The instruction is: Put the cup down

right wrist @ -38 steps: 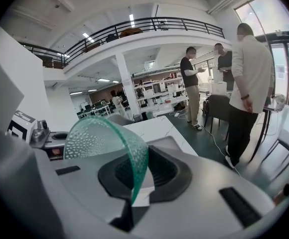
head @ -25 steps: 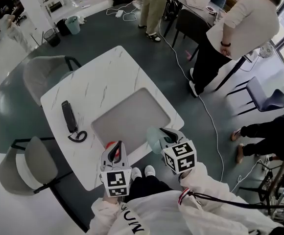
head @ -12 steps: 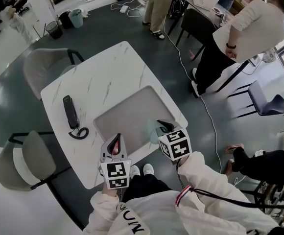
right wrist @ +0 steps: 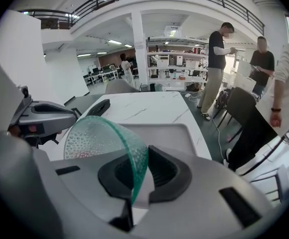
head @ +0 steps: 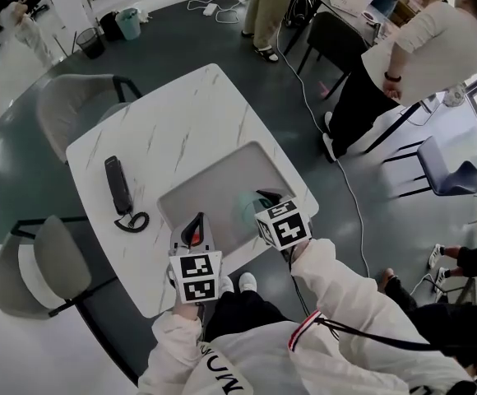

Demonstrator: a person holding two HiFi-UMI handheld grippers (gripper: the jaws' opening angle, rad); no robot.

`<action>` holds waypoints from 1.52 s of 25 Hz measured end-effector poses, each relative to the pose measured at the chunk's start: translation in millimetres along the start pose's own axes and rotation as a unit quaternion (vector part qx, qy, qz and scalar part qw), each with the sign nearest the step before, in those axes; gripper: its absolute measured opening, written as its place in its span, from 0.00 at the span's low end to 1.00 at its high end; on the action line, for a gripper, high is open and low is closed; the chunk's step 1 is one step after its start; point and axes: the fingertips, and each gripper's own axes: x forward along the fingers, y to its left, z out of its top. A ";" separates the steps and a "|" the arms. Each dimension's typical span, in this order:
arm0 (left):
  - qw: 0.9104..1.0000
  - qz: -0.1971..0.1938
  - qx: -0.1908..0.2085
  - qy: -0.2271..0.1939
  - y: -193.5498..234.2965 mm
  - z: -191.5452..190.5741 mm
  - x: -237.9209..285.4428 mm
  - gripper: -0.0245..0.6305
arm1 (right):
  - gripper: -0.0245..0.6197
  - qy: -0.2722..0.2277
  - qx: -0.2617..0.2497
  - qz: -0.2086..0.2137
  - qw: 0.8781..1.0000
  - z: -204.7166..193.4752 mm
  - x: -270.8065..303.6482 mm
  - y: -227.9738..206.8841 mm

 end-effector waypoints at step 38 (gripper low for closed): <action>0.998 0.030 -0.046 0.035 41.5 -20.7 52.7 0.05 | 0.07 0.251 -0.134 0.074 0.956 -12.8 110.7 -3.8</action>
